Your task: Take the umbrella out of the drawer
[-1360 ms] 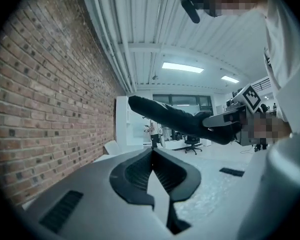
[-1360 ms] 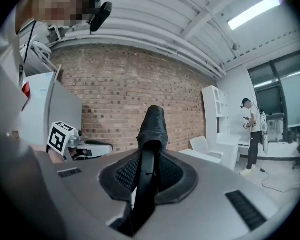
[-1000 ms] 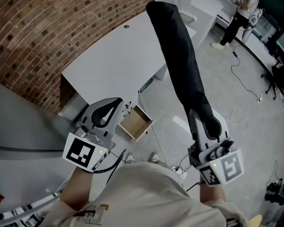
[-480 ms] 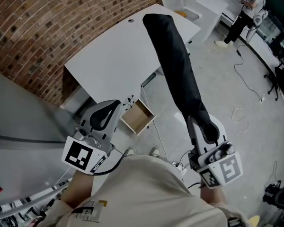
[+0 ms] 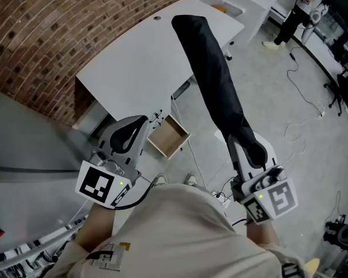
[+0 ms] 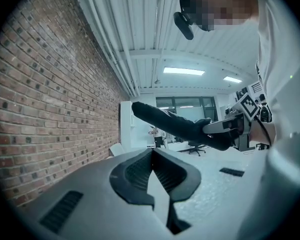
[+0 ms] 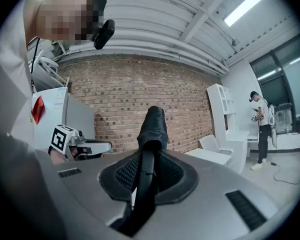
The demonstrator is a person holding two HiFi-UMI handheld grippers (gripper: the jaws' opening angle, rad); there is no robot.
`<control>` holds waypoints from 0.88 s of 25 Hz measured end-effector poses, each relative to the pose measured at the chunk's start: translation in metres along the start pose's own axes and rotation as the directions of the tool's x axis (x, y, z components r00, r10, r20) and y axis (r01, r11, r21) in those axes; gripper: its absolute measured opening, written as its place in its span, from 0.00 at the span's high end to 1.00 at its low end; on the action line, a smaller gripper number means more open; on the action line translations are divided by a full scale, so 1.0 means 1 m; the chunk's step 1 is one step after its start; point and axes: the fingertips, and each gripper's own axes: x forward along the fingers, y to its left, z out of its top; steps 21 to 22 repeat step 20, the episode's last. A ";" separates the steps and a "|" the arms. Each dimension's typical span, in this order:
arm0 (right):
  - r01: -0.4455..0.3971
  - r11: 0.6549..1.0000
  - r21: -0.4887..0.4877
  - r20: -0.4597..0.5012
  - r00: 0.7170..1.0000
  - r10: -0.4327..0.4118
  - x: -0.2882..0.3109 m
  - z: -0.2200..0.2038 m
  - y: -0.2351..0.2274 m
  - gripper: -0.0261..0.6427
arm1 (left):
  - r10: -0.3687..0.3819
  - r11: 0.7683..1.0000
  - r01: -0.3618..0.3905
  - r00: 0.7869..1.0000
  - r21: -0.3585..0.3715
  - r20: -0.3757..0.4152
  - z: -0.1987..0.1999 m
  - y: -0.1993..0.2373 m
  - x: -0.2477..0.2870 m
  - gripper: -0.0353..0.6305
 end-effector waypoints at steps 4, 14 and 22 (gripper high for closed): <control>-0.003 1.000 0.000 -0.014 1.000 0.003 0.002 -0.002 -0.002 0.88 | -0.003 1.000 0.003 1.000 0.005 0.001 0.000 0.000 0.003 0.94; -0.011 1.000 0.017 -0.039 0.999 0.011 0.008 -0.009 -0.001 0.88 | -0.008 1.000 0.008 1.000 -0.001 -0.011 -0.004 0.004 0.004 0.94; 0.002 1.000 0.015 -0.057 0.998 -0.002 0.008 -0.014 0.003 0.88 | -0.023 1.000 0.023 1.000 0.001 -0.018 -0.003 0.003 0.000 0.94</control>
